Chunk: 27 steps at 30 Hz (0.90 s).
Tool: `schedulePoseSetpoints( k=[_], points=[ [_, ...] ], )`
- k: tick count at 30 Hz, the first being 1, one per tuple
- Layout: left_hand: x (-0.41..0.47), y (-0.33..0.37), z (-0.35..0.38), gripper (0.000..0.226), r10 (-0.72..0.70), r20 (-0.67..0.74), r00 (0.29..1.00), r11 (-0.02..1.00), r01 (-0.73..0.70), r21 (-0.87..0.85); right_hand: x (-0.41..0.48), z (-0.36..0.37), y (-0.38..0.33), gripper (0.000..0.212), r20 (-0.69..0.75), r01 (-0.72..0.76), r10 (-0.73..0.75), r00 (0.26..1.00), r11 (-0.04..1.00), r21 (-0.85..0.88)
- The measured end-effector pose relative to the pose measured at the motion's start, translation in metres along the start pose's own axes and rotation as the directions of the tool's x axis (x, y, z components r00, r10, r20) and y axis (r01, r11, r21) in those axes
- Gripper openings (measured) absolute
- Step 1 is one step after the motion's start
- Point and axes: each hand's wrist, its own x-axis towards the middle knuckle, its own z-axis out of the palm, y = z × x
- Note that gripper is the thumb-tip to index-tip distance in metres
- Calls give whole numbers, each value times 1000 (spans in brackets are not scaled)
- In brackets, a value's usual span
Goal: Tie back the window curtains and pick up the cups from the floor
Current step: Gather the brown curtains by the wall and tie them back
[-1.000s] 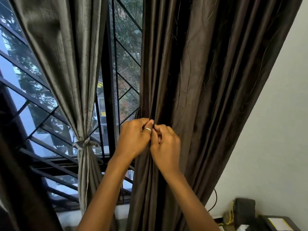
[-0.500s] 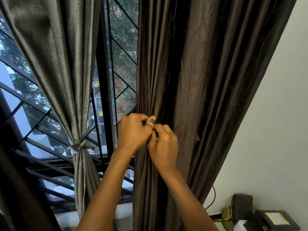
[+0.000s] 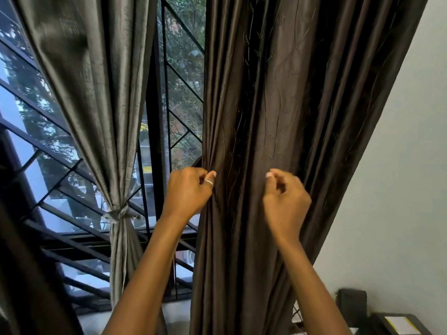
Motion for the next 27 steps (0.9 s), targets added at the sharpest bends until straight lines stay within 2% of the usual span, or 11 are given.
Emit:
schedulePoseSetpoints(
  k=[2, 4, 6, 8, 10, 13, 15, 21, 27],
  points=[
    [1, -2, -2, 47, -4, 0, 1000, 1000, 4, -7, 12, -10, 4, 23, -76, -64, 60, 995, 997, -52],
    [1, -2, -3, 45, -4, 8, 1000, 1000, 4, -2, 22, -14, 10, 40, 8, -119, 121, 993, 989, -90],
    [2, -2, -3, 44, 0, 20, 1000, 1000, 0, 3, 28, -14, 16, 47, 134, -127, 141, 981, 986, -104],
    [2, -3, -2, 46, 10, 27, 1000, 1000, -11, 14, 32, -14, 23, 36, 185, -58, 78, 980, 992, -112],
    [4, -7, -5, 47, 15, 22, 1000, 1000, -15, 16, 39, -18, 32, 23, 150, 6, 17, 988, 988, -154],
    [7, -19, -18, 47, -13, -16, 1000, 1000, 13, 28, 56, -32, 47, 20, 94, -48, 72, 993, 972, -229],
    [10, -25, -24, 47, -18, -14, 1000, 999, 18, 44, 64, -40, 54, 21, 106, -92, 121, 987, 965, -244],
    [10, -21, -18, 46, 10, -18, 1000, 993, -8, 121, 56, -42, 52, 13, 79, -72, 93, 993, 967, -244],
    [-2, -11, -5, 47, 66, -35, 997, 990, -61, 127, 16, -33, 37, 8, 61, 118, -109, 992, 977, -176]
  ],
)
